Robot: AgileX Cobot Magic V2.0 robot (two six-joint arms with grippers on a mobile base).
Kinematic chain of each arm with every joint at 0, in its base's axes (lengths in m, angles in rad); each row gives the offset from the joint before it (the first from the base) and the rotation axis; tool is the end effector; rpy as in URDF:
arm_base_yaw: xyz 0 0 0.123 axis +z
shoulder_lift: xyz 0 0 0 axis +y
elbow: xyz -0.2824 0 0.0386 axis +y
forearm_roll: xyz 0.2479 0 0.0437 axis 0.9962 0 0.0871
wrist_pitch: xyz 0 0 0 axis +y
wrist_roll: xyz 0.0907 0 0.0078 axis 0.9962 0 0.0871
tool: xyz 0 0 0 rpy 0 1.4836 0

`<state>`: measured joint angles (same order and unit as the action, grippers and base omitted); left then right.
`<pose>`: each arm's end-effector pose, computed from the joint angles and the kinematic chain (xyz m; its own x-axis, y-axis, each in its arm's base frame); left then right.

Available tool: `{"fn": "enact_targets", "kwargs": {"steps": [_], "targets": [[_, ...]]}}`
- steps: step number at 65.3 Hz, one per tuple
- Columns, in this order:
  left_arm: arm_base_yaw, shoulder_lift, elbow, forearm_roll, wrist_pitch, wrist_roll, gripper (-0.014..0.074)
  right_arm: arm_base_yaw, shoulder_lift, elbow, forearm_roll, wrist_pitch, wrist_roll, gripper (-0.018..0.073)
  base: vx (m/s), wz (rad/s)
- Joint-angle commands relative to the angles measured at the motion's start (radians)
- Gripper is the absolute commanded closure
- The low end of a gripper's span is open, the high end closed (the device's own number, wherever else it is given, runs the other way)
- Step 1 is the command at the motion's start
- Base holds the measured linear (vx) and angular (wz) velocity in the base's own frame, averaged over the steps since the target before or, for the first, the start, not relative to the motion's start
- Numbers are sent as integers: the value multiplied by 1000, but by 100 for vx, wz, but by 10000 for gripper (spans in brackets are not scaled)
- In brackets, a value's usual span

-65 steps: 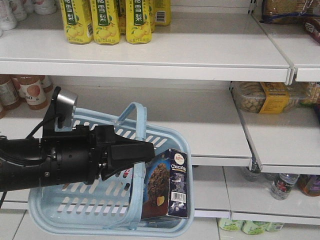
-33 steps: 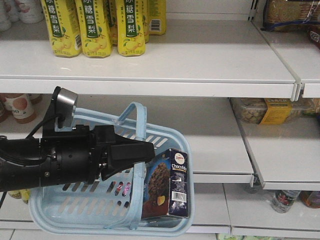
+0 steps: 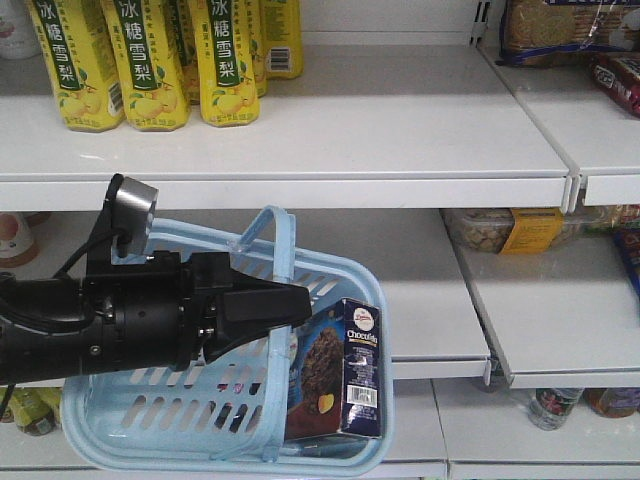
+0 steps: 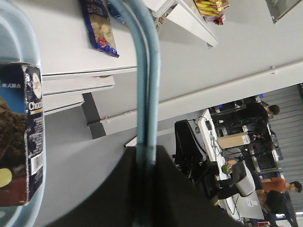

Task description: Left arm holds basket, right arm returns cookies

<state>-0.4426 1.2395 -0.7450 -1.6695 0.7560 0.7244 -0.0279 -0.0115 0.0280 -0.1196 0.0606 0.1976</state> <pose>0.1963 -0.1619 0.3029 -0.9033 -0.2442 -0.3527 0.2673 0.3226 -0.9080 0.0567 -0.0023 0.1988 0.0132 0.0778 -0.9969 0.0342 0.9964 0.0782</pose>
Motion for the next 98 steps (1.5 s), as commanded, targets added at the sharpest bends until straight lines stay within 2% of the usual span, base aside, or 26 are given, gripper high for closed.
{"fn": "enact_targets", "kwargs": {"steps": [1, 98], "targets": [[-6, -30, -40, -108, 43, 14, 600, 0, -9, 18, -10, -69, -6, 570, 4, -3], [-6, -30, -40, -108, 43, 14, 599, 0, -9, 18, -10, -69, -6, 570, 3, 0]]}}
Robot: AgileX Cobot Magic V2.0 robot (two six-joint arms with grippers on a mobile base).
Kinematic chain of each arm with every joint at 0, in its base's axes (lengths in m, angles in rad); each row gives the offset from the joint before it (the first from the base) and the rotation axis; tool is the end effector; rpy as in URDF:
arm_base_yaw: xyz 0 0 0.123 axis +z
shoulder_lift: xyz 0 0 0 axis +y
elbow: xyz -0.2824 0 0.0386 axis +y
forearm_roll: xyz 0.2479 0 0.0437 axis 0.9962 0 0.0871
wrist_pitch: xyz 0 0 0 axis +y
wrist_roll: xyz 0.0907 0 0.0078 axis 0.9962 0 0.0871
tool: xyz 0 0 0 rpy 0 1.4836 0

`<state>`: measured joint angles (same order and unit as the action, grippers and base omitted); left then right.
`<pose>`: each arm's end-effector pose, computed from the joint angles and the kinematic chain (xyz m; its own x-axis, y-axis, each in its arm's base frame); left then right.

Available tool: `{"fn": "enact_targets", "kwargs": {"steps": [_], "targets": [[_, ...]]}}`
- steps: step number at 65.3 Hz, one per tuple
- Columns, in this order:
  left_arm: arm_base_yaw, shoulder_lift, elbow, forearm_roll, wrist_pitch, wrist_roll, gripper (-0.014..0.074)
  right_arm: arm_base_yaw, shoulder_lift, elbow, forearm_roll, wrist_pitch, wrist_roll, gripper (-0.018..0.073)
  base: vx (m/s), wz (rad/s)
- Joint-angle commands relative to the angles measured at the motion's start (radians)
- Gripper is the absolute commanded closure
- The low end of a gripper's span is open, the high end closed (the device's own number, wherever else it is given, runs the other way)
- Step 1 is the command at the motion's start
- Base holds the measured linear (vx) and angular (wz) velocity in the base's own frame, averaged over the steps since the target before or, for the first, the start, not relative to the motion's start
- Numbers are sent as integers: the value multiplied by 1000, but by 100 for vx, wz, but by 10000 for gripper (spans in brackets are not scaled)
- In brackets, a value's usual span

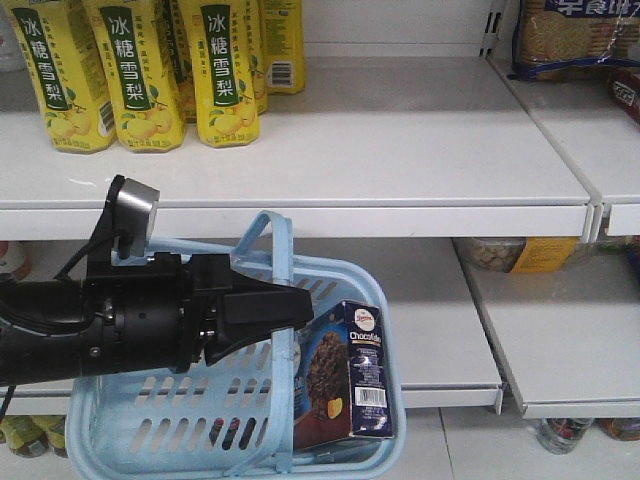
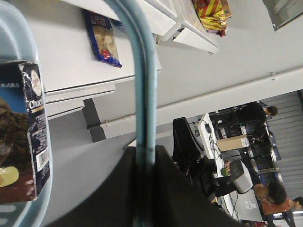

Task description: Left arm holds basket, right arm returns cookies

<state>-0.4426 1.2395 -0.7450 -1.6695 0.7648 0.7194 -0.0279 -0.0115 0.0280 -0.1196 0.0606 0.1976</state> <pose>0.1956 -0.1622 0.3031 -0.9068 -0.2397 -0.3467 0.2647 0.3161 -0.9111 0.0567 -0.0023 0.1988 0.0132 0.0778 -0.9969 0.0342 0.9964 0.0782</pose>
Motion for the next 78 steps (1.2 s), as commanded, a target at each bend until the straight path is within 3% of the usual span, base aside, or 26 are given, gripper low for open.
{"fn": "enact_targets", "kwargs": {"steps": [1, 37, 53, 67, 78], "targets": [[-6, -30, -40, -108, 34, 19, 599, 0, -9, 18, -10, -69, -6, 570, 0, 0], [-6, -30, -40, -108, 34, 19, 599, 0, -9, 18, -10, -69, -6, 570, 0, 0], [-6, -30, -40, -108, 34, 19, 599, 0, -9, 6, -11, -201, -35, 570, 0, 0], [-6, -30, -40, -108, 34, 19, 599, 0, 95, -140, -6, -195, -32, 570, 0, 0], [-6, -30, -40, -108, 34, 19, 599, 0, 287, -296, -3, -111, -32, 570, 0, 0]]}}
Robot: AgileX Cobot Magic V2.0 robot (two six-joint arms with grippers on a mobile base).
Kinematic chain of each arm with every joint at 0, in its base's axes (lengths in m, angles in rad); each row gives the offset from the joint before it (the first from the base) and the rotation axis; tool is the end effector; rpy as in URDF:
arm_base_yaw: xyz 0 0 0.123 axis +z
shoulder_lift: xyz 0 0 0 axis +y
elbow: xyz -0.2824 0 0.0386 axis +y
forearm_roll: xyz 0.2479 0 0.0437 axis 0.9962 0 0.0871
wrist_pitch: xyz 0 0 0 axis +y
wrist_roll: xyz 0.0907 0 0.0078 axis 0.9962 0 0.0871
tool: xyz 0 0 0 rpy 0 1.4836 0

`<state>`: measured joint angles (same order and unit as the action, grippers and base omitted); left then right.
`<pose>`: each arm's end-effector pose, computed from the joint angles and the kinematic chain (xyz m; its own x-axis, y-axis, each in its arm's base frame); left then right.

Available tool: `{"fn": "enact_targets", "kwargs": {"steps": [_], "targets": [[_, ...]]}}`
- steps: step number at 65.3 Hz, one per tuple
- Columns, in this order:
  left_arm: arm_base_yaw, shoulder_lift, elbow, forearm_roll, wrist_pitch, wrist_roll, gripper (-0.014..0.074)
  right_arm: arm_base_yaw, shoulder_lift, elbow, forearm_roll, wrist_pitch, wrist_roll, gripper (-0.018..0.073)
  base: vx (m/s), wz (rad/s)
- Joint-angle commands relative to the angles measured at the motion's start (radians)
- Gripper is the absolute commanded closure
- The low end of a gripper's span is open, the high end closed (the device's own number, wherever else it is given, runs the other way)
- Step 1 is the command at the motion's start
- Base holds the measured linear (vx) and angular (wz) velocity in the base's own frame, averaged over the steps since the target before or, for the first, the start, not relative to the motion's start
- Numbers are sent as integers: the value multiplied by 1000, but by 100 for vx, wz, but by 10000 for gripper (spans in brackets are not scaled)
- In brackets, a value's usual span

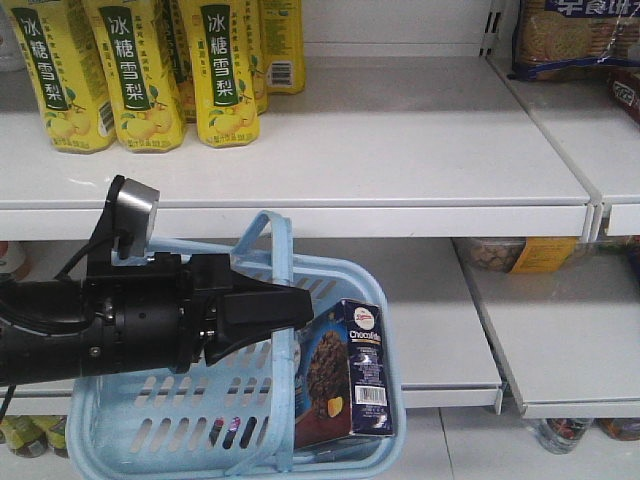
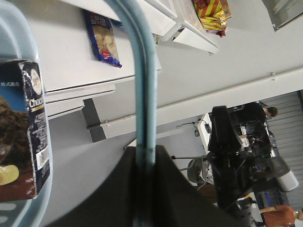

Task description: Left arm holds basket, right arm returns cookies

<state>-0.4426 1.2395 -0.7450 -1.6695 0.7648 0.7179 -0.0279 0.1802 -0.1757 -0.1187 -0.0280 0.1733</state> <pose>0.1956 -0.1622 0.3031 -0.9072 -0.2402 -0.3453 0.2634 0.3157 -0.9116 0.0677 -0.0016 0.2641 0.1114 0.0515 -0.9924 0.0185 0.9984 0.0539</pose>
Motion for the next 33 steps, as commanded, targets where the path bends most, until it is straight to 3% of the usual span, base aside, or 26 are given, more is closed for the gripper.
{"fn": "enact_targets", "kwargs": {"steps": [1, 33], "targets": [[-6, -30, -40, -108, 34, 20, 599, 0, 107, -103, -4, -14, -8, 570, 0, 0], [-6, -30, -40, -108, 34, 20, 599, 0, 248, -141, -7, 16, -15, 563, 0, 0]]}}
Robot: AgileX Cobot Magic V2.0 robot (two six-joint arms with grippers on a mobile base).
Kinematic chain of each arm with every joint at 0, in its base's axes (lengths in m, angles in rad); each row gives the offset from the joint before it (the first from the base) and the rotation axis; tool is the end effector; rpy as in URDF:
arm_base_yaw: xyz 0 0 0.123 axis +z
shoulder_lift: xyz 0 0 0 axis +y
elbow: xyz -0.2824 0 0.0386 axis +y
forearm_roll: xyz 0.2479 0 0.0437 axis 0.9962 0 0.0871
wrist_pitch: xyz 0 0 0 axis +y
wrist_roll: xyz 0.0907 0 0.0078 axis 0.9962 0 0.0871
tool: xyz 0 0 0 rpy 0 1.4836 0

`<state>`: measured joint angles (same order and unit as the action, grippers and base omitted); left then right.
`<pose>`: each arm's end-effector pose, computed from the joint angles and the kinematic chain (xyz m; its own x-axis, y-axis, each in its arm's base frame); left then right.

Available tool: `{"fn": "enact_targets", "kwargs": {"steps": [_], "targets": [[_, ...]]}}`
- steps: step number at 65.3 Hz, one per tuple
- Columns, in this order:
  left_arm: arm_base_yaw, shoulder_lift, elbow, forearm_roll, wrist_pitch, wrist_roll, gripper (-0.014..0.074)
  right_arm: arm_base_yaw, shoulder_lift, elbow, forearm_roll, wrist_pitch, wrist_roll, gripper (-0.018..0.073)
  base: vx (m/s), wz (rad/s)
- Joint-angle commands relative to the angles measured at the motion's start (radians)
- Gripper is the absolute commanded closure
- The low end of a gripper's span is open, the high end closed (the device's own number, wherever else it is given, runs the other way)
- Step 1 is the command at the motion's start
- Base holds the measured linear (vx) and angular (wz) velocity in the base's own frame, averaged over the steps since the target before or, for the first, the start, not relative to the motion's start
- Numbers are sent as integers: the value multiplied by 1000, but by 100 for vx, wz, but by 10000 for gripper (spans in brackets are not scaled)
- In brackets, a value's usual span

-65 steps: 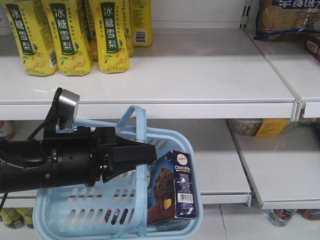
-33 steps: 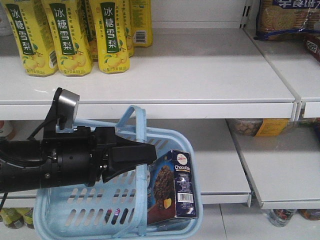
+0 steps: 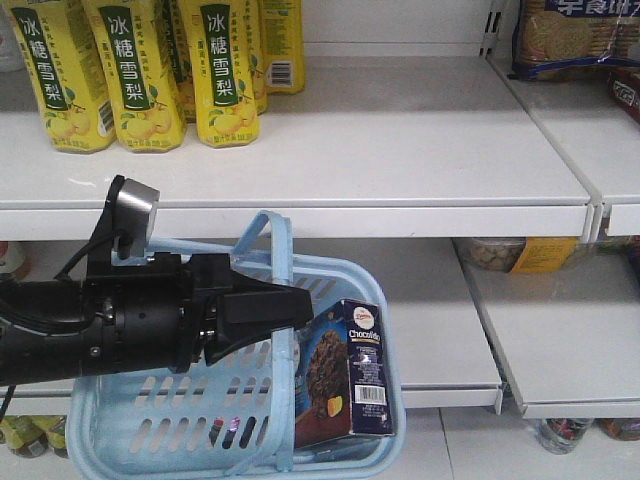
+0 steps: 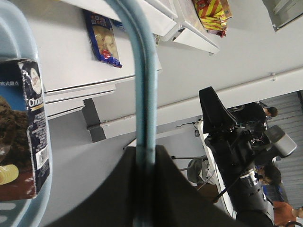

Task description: Left arm holds basket, right arm returns cookies

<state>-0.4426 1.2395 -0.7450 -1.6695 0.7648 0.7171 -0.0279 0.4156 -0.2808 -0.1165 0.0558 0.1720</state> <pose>0.1956 -0.1622 0.3031 -0.9074 -0.2404 -0.3446 0.2626 0.3155 -0.9118 0.0992 -0.0034 0.2728 -0.1007 0.0585 -0.9932 0.0400 0.9977 0.0547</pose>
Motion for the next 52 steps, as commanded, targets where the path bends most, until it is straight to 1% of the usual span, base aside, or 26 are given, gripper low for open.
{"fn": "enact_targets", "kwargs": {"steps": [1, 9, 23, 44, 52], "targets": [[-6, -30, -40, -108, 34, 21, 599, 0, 13, -36, -9, -65, -14, 561, 0, 0], [-6, -30, -40, -108, 34, 21, 599, 0, 13, -36, -9, -48, -14, 538, 0, 0], [-6, -30, -40, -108, 34, 21, 599, 0, 13, -36, -9, -42, -14, 424, 0, 0], [-6, -30, -40, -108, 34, 21, 599, 0, 13, -36, -7, -42, -9, 120, 0, 0], [-6, -30, -40, -108, 34, 21, 599, 10, 21, -36, 54, -40, 18, 50, 0, 0]]}}
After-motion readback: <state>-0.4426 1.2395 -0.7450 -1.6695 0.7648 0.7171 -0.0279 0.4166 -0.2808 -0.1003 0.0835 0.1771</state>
